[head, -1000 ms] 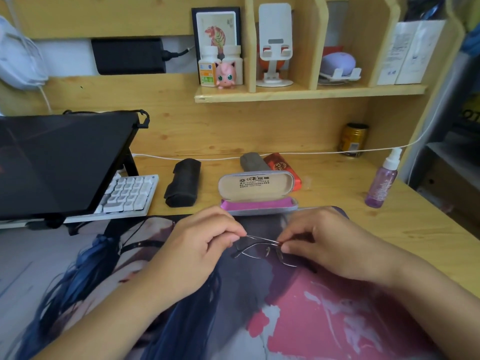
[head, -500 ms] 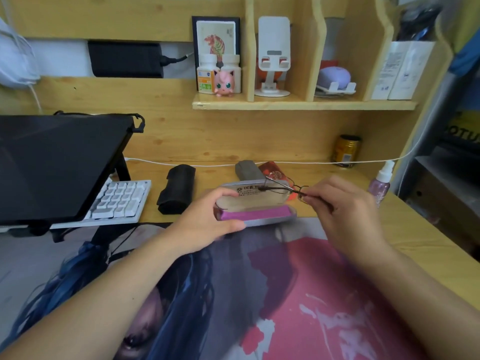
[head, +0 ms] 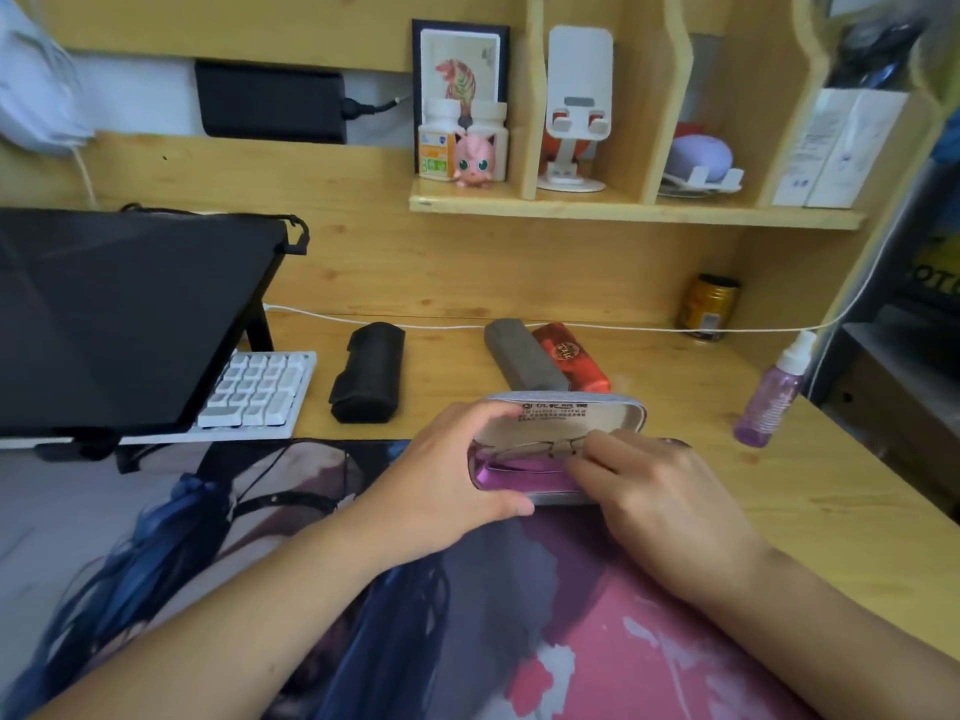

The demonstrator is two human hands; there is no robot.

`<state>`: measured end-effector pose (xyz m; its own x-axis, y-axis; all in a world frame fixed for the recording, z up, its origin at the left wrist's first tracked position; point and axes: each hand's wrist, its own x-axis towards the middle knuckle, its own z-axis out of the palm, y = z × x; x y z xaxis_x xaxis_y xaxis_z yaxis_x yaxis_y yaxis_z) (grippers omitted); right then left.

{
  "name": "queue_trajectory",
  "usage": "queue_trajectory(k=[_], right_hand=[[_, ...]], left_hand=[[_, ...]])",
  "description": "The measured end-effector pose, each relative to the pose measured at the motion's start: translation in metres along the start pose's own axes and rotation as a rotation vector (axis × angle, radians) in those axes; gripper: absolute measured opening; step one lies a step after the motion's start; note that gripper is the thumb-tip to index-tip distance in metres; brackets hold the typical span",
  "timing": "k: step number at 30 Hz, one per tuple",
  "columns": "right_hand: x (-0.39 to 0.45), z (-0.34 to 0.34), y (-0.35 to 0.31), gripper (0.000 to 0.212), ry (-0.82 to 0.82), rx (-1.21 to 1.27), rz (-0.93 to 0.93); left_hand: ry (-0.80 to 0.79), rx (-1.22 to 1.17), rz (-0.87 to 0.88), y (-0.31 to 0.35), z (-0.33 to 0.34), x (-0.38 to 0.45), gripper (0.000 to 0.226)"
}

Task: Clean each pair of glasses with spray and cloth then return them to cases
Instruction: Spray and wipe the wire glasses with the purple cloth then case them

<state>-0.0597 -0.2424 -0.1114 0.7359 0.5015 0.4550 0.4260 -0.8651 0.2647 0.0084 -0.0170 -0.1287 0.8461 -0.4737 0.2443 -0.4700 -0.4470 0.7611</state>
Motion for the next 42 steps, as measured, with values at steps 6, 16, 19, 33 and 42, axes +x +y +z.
queue_trajectory(k=[6, 16, 19, 33, 42], right_hand=[[-0.003, -0.014, -0.004, 0.021, -0.126, -0.038, -0.074], [-0.003, -0.006, 0.024, 0.014, 0.136, 0.191, 0.109], [0.002, 0.000, 0.015, 0.023, 0.114, 0.146, 0.100], [-0.003, -0.016, 0.055, 0.024, 0.407, 0.563, 0.681], [-0.005, -0.009, 0.035, 0.048, -0.099, 1.003, 0.552]], left_hand=[[-0.005, -0.002, 0.005, 0.000, -0.001, -0.001, 0.071], [-0.040, 0.004, 0.012, 0.001, -0.002, -0.003, 0.059], [-0.036, 0.005, 0.026, 0.001, -0.002, -0.003, 0.060], [-0.053, 0.087, 0.127, 0.003, -0.008, -0.004, 0.094], [-0.010, 0.291, 0.305, 0.001, -0.009, -0.006, 0.076]])
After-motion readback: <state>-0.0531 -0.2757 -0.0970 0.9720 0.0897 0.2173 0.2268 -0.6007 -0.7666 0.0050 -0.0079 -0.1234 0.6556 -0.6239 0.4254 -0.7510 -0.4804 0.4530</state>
